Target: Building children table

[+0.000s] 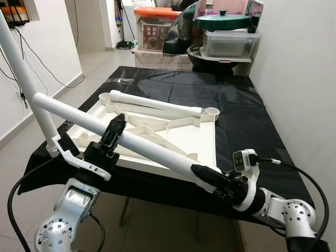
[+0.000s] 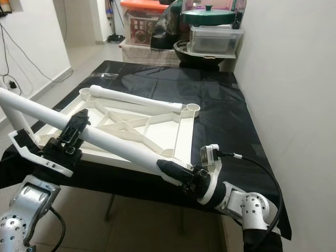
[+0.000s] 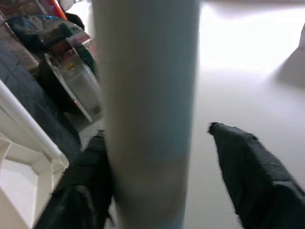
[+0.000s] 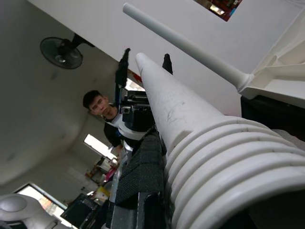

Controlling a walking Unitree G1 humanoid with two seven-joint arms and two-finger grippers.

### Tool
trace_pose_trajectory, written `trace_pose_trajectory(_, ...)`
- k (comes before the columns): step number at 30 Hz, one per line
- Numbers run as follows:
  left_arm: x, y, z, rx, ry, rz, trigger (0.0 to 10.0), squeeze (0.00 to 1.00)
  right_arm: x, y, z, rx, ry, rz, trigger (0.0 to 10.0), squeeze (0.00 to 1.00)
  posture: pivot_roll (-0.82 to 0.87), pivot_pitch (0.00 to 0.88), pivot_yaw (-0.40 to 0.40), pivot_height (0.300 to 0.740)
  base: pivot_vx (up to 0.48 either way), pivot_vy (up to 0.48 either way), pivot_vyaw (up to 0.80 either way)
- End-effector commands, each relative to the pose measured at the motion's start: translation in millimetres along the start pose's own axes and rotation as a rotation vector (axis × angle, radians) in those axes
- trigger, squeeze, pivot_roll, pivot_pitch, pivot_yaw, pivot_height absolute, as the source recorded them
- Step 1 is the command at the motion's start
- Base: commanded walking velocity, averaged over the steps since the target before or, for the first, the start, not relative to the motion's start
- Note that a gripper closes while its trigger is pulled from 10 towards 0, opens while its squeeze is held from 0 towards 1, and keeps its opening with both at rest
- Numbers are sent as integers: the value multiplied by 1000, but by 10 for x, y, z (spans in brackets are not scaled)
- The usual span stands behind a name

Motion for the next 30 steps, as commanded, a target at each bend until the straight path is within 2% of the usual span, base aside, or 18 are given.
trace_pose_trajectory(1, 16, 46, -7, -27, -4, -16, 0, 0, -24, -16, 10, 0, -12, -10, 0, 0, 26, 0, -39, 740, 0, 0, 0)
trace_pose_trajectory(12, 36, 27, -56, -19, -16, -17, 0, 0, -55, -15, 7, -1, -20, -10, 0, 0, 25, 0, -43, 740, 0, 0, 0)
trace_pose_trajectory(13, 62, 13, -57, -12, -12, -20, 0, 0, -62, 14, 22, -22, -22, -36, 0, 0, 25, 0, -44, 740, 0, 0, 0)
trace_pose_trajectory(14, 70, 9, -57, -10, -10, -20, 0, 0, -65, 31, 27, -33, -23, -44, 3725, 0, 25, 0, -44, 740, 0, 0, 0)
trace_pose_trajectory(15, 74, 7, -56, -10, -10, -21, 0, 0, -82, 48, 29, -44, -32, -62, 10000, 0, 25, 0, -42, 740, 0, 0, 0)
trace_pose_trajectory(16, 74, 7, -56, -10, -10, -21, 0, 0, -82, 48, 29, -44, -32, -62, 10000, 0, 25, 0, -42, 740, 0, 0, 0)
trace_pose_trajectory(17, 74, 4, -55, -8, -11, -17, 0, 0, -103, 64, 29, -53, -41, -89, 10000, 271, 24, 0, -44, 740, 0, 0, 0)
trace_pose_trajectory(18, 76, -3, -51, -3, -10, -14, 0, 0, -119, 86, 27, -66, -46, -104, 10000, 890, 25, 0, -46, 740, 0, 0, 0)
trace_pose_trajectory(19, 76, -3, -51, -3, -10, -14, 0, 0, -119, 86, 27, -66, -46, -104, 10000, 890, 25, 0, -46, 740, 0, 0, 0)
trace_pose_trajectory(20, 82, -4, -46, -4, -9, -14, 0, 0, -128, 61, 4, -44, -39, -102, 10000, 1000, 25, 0, -47, 740, 0, 0, 0)
trace_pose_trajectory(24, 107, 1, -44, -5, -4, -15, 0, 0, -97, 187, -57, -120, -23, -91, 10000, 1000, 24, 0, -48, 740, 0, 0, 0)
trace_pose_trajectory(25, 108, 0, -43, -3, -7, -10, 3490, 0, -94, 201, -104, -128, -21, -87, 10000, 161, 24, 0, -50, 740, 0, 0, 0)
trace_pose_trajectory(26, 107, 6, -38, -5, -10, -8, 10000, 0, -96, 213, -162, -137, -20, -80, 10000, 0, 24, 0, -51, 740, 0, 0, 0)
trace_pose_trajectory(30, 90, 8, -21, -5, -22, 0, 10000, 0, -109, 252, -357, -177, -28, -74, 10000, 0, 19, 0, -49, 740, 0, 0, 0)
Point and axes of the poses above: a point about 5 cm out from each wrist's last joint towards the gripper, its own z axis pointing out of the wrist towards the gripper, its own x axis along the axis of the wrist's last joint, y = z × x, the point moved 6 cm from there along z, pointing out of the wrist towards the gripper, and after that the axes turned 10 degrees about -z, right-handed, at the moved point
